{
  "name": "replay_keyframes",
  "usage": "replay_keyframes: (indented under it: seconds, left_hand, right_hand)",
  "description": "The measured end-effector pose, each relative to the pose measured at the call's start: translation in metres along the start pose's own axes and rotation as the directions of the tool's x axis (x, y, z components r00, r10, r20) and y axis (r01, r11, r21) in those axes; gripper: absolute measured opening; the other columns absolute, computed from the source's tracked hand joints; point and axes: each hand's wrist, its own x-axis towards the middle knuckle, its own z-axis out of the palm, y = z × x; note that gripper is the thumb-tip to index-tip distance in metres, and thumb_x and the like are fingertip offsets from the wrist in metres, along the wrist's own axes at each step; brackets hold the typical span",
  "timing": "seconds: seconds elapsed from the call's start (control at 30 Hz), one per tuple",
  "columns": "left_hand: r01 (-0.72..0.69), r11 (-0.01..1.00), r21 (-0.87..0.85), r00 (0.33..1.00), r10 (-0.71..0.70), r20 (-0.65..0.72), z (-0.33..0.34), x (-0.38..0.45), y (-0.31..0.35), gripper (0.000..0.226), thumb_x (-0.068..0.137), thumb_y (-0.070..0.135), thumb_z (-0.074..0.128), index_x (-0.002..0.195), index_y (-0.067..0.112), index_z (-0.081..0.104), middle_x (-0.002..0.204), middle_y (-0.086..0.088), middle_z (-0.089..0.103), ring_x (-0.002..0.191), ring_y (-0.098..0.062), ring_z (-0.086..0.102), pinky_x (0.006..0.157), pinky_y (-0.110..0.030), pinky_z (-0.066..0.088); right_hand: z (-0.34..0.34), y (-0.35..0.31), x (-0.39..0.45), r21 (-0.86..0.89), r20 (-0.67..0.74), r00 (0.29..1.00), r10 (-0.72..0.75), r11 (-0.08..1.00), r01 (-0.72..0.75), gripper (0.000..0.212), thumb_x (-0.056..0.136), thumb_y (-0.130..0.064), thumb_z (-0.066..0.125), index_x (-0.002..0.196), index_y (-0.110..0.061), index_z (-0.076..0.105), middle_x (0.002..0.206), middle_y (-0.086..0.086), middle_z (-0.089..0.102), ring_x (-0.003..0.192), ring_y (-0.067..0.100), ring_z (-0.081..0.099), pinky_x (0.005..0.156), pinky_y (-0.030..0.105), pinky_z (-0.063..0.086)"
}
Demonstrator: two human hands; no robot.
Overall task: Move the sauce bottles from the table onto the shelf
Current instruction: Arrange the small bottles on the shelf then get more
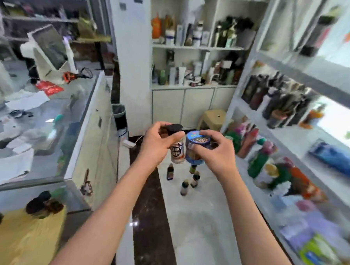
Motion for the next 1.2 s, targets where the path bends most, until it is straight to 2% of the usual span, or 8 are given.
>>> replay_keyframes:
  seconds: [0.1, 0.23, 0.37, 0.53, 0.8, 0.97, 1.1, 1.2]
  left_hand:
    - [-0.054, 0.999, 0.007, 0.992, 0.053, 0.111, 0.077, 0.007, 0.022, 0.032, 0.072, 0.010, 0.083, 0.087, 0.024, 0.058, 0.081, 0.009, 0.067, 0.067, 0.005, 0.062, 0.060, -0.013, 0.050]
    - [-0.144, 0.990, -0.002, 0.963, 0.141, 0.228, 0.176, 0.007, 0.048, 0.033, 0.069, 0.022, 0.086, 0.086, 0.030, 0.059, 0.085, 0.010, 0.070, 0.072, 0.005, 0.065, 0.064, -0.015, 0.052]
    - [-0.191, 0.980, -0.055, 0.915, 0.198, 0.351, 0.269, 0.002, 0.064, 0.035, 0.069, 0.027, 0.086, 0.091, 0.030, 0.060, 0.093, 0.007, 0.071, 0.086, -0.006, 0.068, 0.073, -0.024, 0.056]
    - [-0.204, 0.969, -0.143, 0.881, 0.245, 0.404, 0.370, -0.017, 0.089, 0.043, 0.069, 0.033, 0.085, 0.103, 0.025, 0.061, 0.095, 0.012, 0.068, 0.083, 0.006, 0.064, 0.070, -0.017, 0.054]
    - [-0.179, 0.952, -0.250, 0.792, 0.290, 0.537, 0.484, -0.011, 0.128, 0.043, 0.071, 0.027, 0.084, 0.106, 0.015, 0.062, 0.103, -0.002, 0.070, 0.096, -0.014, 0.067, 0.088, -0.040, 0.056]
    - [-0.218, 0.931, -0.292, 0.759, 0.349, 0.549, 0.543, 0.013, 0.145, 0.042, 0.071, 0.028, 0.085, 0.105, 0.014, 0.064, 0.100, 0.001, 0.071, 0.092, -0.010, 0.068, 0.085, -0.040, 0.057]
    - [-0.242, 0.917, -0.316, 0.730, 0.386, 0.563, 0.596, 0.045, 0.156, 0.043, 0.071, 0.030, 0.084, 0.106, 0.013, 0.065, 0.101, 0.003, 0.071, 0.094, -0.010, 0.067, 0.086, -0.038, 0.057]
    - [-0.226, 0.917, -0.329, 0.707, 0.387, 0.592, 0.637, 0.077, 0.158, 0.041, 0.074, 0.028, 0.082, 0.107, 0.013, 0.065, 0.103, 0.003, 0.071, 0.095, -0.008, 0.067, 0.087, -0.037, 0.057]
  right_hand:
    - [-0.072, 0.007, 0.017, -0.029, -0.091, 0.995, -0.030, 0.999, 0.028, 0.039, 0.067, -0.008, 0.085, 0.104, -0.013, 0.072, 0.099, -0.007, 0.071, 0.089, 0.001, 0.066, 0.083, 0.016, 0.050]
    - [-0.167, 0.021, 0.028, -0.087, -0.244, 0.967, -0.069, 0.995, 0.049, 0.042, 0.067, -0.013, 0.085, 0.106, -0.019, 0.071, 0.103, -0.007, 0.071, 0.094, 0.000, 0.065, 0.082, 0.017, 0.052]
    - [-0.251, 0.033, 0.030, -0.176, -0.374, 0.919, -0.126, 0.982, 0.064, 0.046, 0.067, -0.018, 0.087, 0.110, -0.017, 0.071, 0.102, -0.009, 0.069, 0.085, -0.007, 0.062, 0.072, 0.006, 0.046]
    - [-0.339, 0.035, 0.034, -0.309, -0.523, 0.834, -0.178, 0.951, 0.009, 0.043, 0.067, -0.018, 0.085, 0.108, -0.015, 0.074, 0.101, -0.005, 0.070, 0.087, 0.003, 0.064, 0.071, 0.007, 0.045]
    - [-0.442, 0.034, 0.056, -0.389, -0.613, 0.759, -0.221, 0.920, -0.046, 0.045, 0.068, -0.026, 0.087, 0.110, -0.015, 0.073, 0.099, -0.007, 0.069, 0.084, 0.002, 0.064, 0.072, 0.007, 0.047]
    - [-0.484, 0.038, 0.089, -0.425, -0.658, 0.709, -0.253, 0.902, -0.073, 0.044, 0.071, -0.026, 0.086, 0.112, -0.015, 0.073, 0.103, -0.004, 0.069, 0.090, 0.007, 0.066, 0.083, 0.024, 0.055]
    - [-0.514, 0.044, 0.129, -0.481, -0.672, 0.670, -0.316, 0.874, -0.070, 0.033, 0.071, -0.027, 0.084, 0.102, -0.023, 0.076, 0.086, -0.023, 0.066, 0.082, -0.003, 0.065, 0.076, 0.022, 0.055]
    - [-0.537, 0.055, 0.165, -0.499, -0.680, 0.665, -0.308, 0.859, -0.112, 0.034, 0.070, -0.030, 0.084, 0.103, -0.023, 0.076, 0.084, -0.028, 0.064, 0.083, -0.004, 0.065, 0.075, 0.024, 0.056]
